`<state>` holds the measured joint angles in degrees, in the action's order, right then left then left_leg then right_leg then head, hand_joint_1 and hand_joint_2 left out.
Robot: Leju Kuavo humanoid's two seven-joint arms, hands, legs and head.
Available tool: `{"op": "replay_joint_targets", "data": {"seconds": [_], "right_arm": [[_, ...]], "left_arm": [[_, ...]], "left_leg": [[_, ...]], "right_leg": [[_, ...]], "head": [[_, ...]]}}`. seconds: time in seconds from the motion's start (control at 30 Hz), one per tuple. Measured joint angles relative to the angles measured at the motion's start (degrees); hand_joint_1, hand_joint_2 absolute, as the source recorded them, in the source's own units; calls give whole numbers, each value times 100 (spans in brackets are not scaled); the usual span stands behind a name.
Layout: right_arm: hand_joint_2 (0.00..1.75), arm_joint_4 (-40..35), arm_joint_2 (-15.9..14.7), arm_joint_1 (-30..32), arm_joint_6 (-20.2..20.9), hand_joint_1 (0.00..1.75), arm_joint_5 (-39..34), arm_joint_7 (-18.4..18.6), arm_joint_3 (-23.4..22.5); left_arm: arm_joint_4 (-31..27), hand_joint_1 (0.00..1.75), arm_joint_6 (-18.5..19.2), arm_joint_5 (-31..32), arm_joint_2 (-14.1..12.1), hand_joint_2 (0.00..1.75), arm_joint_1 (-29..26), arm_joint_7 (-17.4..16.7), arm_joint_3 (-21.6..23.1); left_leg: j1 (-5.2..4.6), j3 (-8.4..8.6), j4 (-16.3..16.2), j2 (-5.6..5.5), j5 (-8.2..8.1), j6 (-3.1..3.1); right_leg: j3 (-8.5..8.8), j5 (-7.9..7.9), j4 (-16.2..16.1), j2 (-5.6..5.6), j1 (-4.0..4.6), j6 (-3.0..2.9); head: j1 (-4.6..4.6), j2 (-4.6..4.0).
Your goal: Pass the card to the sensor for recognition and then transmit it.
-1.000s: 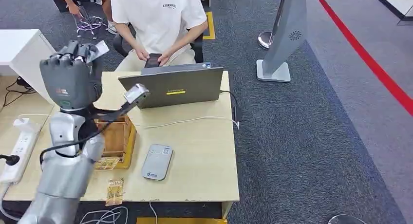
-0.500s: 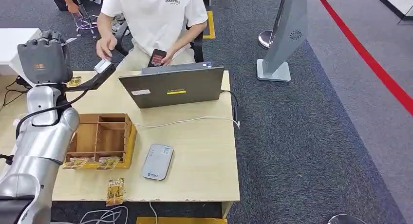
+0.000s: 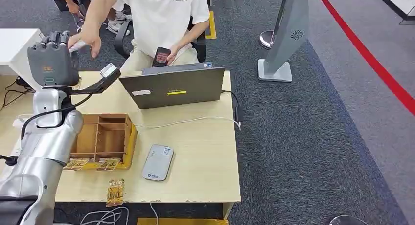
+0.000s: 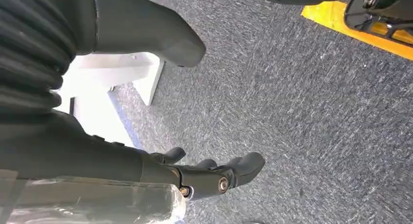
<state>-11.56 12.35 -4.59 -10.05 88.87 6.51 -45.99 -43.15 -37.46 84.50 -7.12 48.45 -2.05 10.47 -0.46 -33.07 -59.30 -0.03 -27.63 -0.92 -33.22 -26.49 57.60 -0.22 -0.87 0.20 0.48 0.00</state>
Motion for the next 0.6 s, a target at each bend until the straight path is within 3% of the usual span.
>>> {"op": "replay_joint_targets", "data": {"seconds": [0.6], "right_arm": [[175,0,0,1,11,0,17,-33,17]], "left_arm": [[-240,0,-24,-374,155,175,-395,271,0]], "left_leg": [[-1,-3,0,-1,0,0]], "right_leg": [[-1,0,0,-1,-1,0]], "head": [[0,0]]}}
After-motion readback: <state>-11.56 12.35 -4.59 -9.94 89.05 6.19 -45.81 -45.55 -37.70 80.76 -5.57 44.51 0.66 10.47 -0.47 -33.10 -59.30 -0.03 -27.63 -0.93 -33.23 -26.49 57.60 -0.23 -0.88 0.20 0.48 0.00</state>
